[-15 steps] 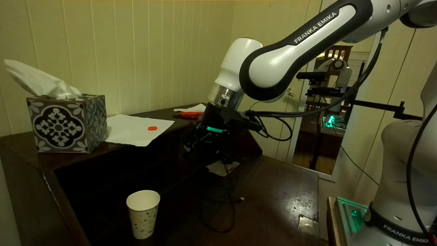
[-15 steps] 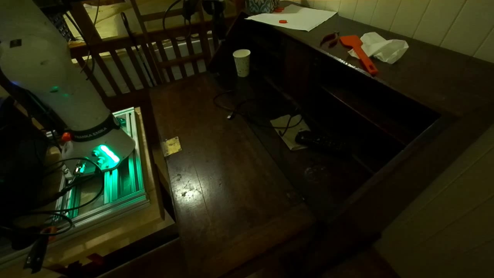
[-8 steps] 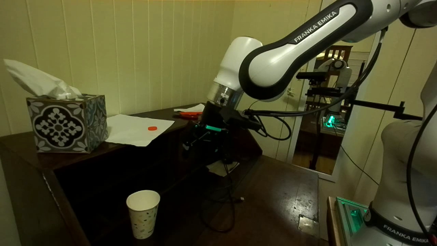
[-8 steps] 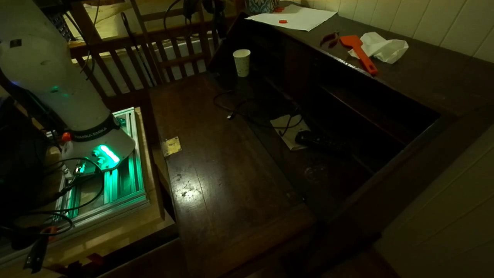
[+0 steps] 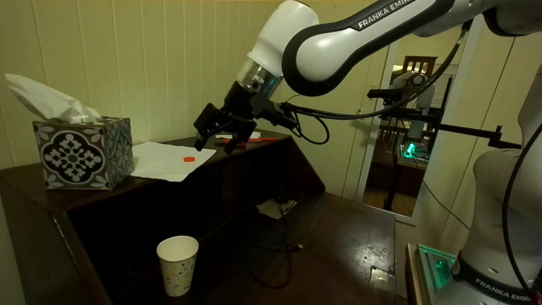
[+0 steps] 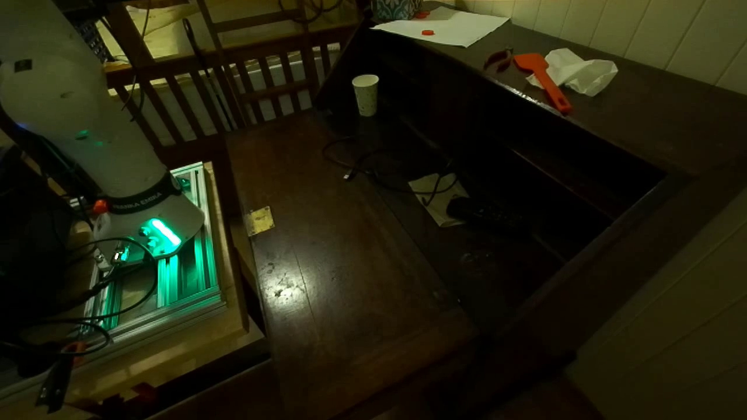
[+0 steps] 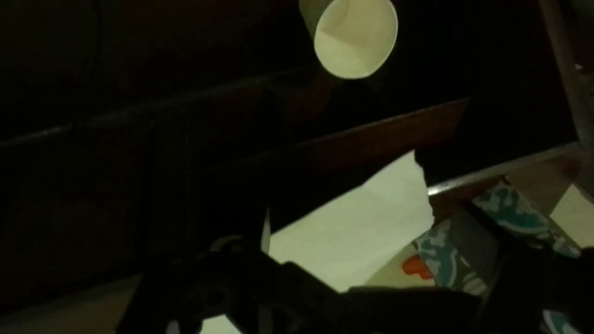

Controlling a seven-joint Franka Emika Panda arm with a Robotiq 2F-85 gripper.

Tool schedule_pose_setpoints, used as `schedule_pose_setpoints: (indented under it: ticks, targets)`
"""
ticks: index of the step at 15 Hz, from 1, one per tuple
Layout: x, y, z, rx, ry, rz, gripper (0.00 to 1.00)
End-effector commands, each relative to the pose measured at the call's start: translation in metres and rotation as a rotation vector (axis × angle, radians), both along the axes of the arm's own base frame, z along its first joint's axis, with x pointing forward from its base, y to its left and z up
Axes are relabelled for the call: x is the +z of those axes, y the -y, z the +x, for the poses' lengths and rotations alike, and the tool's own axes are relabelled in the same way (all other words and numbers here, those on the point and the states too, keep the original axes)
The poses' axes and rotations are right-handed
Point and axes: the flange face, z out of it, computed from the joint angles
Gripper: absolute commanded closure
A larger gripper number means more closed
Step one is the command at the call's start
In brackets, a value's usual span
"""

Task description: Put the orange disc in the cup

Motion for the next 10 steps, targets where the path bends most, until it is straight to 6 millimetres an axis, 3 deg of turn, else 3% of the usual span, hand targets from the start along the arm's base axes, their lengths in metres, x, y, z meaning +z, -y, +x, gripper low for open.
schedule_pose_setpoints:
  ticks: [1,7,8,10]
  targets:
    - [0.015,-0.004,0.05,0.051,0.125,-0.089,0.0]
    - [0.003,0.0,0.112,0.071,0.229,-0.259,0.0]
    - [0.008,0.004,0.089,0.08,0.211,-0.235,0.0]
    - [-0.001,0.006,0.103,0.079,0.212,-0.248,0.0]
